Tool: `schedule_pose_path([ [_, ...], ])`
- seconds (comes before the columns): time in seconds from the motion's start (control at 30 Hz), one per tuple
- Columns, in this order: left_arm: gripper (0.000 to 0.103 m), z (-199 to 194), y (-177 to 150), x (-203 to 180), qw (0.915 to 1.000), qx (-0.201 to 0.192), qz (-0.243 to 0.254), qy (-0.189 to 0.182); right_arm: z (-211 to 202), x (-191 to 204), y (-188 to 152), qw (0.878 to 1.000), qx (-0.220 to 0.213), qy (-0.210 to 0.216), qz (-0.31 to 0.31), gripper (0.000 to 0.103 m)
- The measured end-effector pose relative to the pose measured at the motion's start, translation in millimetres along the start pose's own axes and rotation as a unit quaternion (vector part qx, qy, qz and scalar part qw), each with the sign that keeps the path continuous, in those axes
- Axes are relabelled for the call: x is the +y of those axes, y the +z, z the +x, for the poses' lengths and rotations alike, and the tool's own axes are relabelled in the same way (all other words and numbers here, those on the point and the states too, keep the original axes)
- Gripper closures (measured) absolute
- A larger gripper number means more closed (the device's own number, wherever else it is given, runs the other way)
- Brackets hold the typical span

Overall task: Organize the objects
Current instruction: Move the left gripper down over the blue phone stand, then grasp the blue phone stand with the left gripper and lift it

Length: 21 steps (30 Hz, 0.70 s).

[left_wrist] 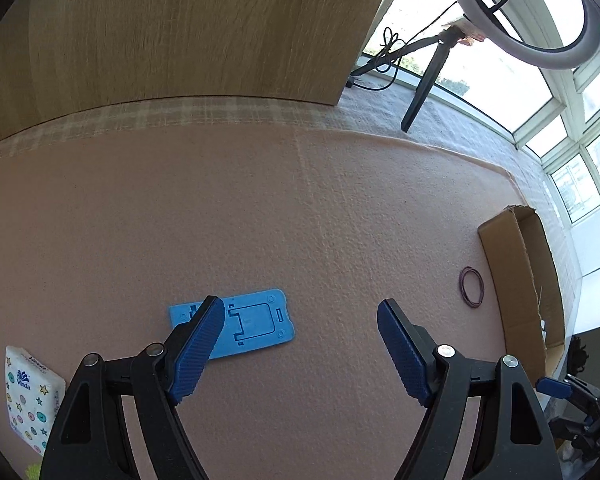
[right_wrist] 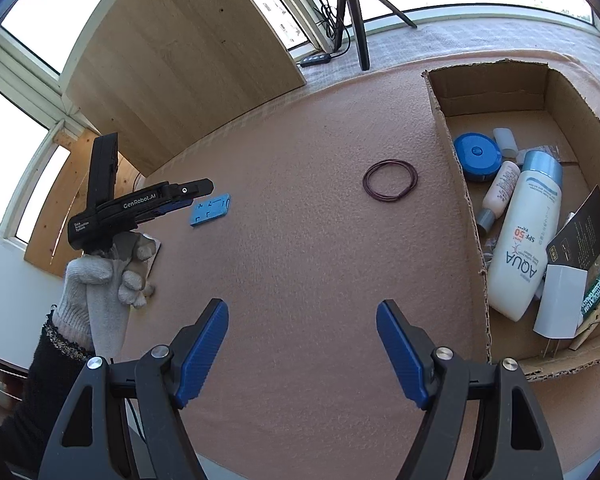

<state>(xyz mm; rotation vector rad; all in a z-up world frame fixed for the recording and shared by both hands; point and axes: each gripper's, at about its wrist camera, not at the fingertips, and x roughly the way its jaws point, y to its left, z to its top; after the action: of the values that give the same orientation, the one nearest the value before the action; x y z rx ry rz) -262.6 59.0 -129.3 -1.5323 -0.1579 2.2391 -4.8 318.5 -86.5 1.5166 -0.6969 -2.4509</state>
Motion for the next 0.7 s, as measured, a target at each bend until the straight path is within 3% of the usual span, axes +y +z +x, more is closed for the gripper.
schedule_pose_path([
  [0.4,0.052,30.5,18.8,37.6,0.9986,0.041,-0.035,0.0,-4.1,-4.7,-4.9,1.0,0.003,-0.006,0.012,0.03],
  [0.7,0.053,21.0,3.9,40.7,0.9981,0.048,-0.039,0.0,6.0,-3.4,6.0,1.0,0.012,0.001,0.006,0.03],
])
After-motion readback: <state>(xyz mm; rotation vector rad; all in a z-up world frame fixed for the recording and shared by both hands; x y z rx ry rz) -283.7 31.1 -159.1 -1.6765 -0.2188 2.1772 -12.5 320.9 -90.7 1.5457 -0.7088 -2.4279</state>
